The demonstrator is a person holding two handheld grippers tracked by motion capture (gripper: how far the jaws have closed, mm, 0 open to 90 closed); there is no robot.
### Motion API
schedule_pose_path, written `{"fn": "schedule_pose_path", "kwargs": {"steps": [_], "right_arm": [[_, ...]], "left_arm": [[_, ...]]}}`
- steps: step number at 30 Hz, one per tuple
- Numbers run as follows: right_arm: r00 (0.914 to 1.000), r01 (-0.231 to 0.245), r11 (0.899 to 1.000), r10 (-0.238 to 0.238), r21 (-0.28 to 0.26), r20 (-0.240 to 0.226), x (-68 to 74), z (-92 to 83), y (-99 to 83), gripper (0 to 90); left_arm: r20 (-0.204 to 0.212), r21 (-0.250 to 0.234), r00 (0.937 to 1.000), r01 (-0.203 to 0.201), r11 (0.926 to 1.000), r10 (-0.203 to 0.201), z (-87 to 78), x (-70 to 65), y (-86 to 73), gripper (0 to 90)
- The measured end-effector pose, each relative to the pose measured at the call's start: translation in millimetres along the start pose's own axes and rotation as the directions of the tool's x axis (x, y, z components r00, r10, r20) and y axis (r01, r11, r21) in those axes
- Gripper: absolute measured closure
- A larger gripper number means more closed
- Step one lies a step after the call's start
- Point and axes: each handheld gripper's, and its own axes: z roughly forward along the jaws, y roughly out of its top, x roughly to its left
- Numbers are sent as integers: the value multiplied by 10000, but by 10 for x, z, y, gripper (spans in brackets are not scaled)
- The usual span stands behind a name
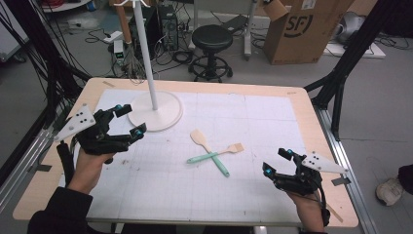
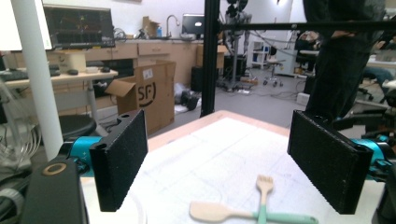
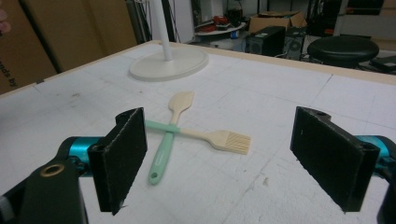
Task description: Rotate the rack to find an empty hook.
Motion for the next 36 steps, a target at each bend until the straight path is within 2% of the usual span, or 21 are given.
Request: {"fn": "schedule_pose_path", "kwargs": {"steps": [2, 5, 7, 9, 15, 18, 25, 30, 36], "right_arm": [[10000, 24, 10000, -24, 72, 30, 9, -4, -7, 176], [9999, 64, 10000, -65, 27, 138, 23, -21, -27, 176], [9998, -30, 10000, 31, -30, 172, 29, -39, -50, 175], [9998, -128, 9999, 128, -13, 170, 28, -47, -77, 176], [9996, -239, 9997, 240, -50, 171, 46, -81, -137, 176], [9992, -316, 9995, 318, -73, 235, 40, -88, -170, 176], [9991, -280, 9996, 283, -105, 307, 34, -74, -187, 176], [9994, -281, 9996, 282, -55, 199, 26, -39, -176, 176], [9997, -225, 9997, 225, -84, 52, 45, 2, -116, 176]], "left_arm": [[-42, 113, 9999, 94, 9999, -93, -34, -41, -83, 202], [-180, 297, 9998, -50, 9995, 55, -82, -131, -232, 203], [-168, 246, 9998, 116, 9996, -112, -117, -165, -318, 207], [-220, 245, 9994, 261, 9994, -255, -142, -184, -397, 209], [-499, 414, 9982, 355, 9985, -334, -211, -194, -568, 208], [-577, 451, 9976, 413, 9981, -386, -237, -186, -597, 206], [-703, 482, 9973, 235, 9986, -201, -266, -157, -594, 203], [-807, 509, 9966, 200, 9985, -159, -313, -153, -588, 204], [-987, 323, 9942, 463, 9984, -429, -404, -102, -621, 206]]}}
